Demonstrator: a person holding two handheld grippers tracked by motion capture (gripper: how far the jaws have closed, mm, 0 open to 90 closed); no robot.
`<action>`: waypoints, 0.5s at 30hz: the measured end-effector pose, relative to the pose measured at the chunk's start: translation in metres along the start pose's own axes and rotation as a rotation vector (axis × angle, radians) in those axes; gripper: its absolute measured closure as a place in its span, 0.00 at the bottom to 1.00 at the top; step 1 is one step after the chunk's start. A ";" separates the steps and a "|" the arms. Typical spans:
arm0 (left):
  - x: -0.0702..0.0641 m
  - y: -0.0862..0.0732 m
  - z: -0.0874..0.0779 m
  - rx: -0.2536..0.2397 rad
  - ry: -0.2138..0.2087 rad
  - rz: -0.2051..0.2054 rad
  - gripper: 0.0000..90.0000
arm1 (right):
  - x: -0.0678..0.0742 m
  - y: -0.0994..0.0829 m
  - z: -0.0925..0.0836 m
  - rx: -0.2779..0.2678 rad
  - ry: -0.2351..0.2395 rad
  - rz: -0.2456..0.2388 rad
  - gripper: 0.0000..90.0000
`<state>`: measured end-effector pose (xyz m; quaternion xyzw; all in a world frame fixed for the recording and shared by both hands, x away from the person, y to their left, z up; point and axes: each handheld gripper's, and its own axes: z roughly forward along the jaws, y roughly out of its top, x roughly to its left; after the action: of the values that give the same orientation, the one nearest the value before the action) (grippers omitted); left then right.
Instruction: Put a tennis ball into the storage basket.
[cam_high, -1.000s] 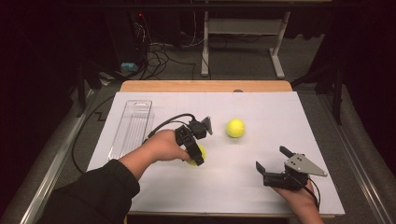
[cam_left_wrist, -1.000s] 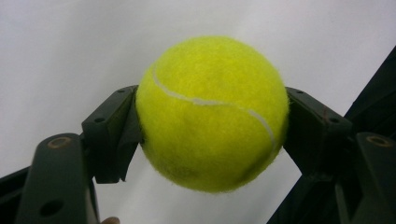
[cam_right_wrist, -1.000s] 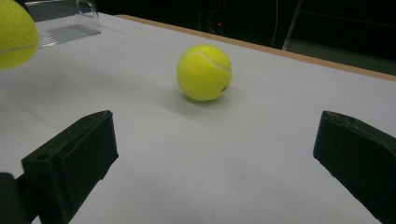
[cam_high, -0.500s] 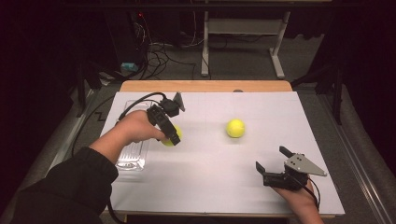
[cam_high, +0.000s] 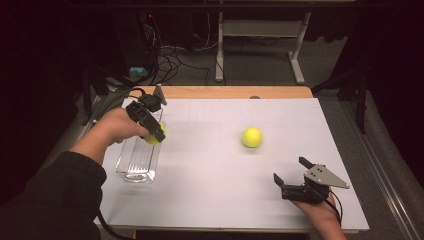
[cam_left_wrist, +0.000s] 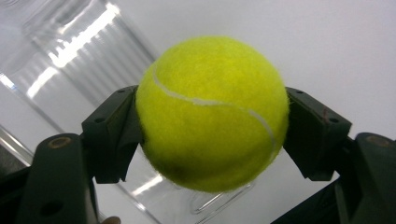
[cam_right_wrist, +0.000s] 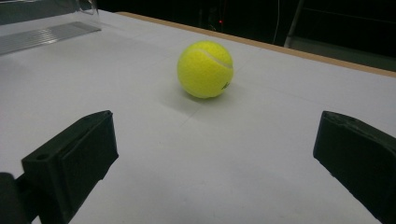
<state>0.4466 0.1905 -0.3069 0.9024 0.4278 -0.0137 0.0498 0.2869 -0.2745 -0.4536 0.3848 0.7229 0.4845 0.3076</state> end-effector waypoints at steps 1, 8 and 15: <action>0.004 -0.002 0.000 -0.004 0.002 -0.013 0.30 | 0.000 0.000 0.000 0.000 0.000 0.000 0.00; 0.033 -0.012 0.002 0.007 0.023 -0.104 0.30 | -0.001 -0.001 0.000 0.001 0.002 0.000 0.00; 0.051 -0.017 0.008 0.009 0.040 -0.166 0.30 | -0.001 -0.001 0.001 0.000 0.004 -0.004 0.00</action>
<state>0.4658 0.2395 -0.3191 0.8641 0.5021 -0.0019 0.0359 0.2877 -0.2750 -0.4548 0.3825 0.7242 0.4846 0.3072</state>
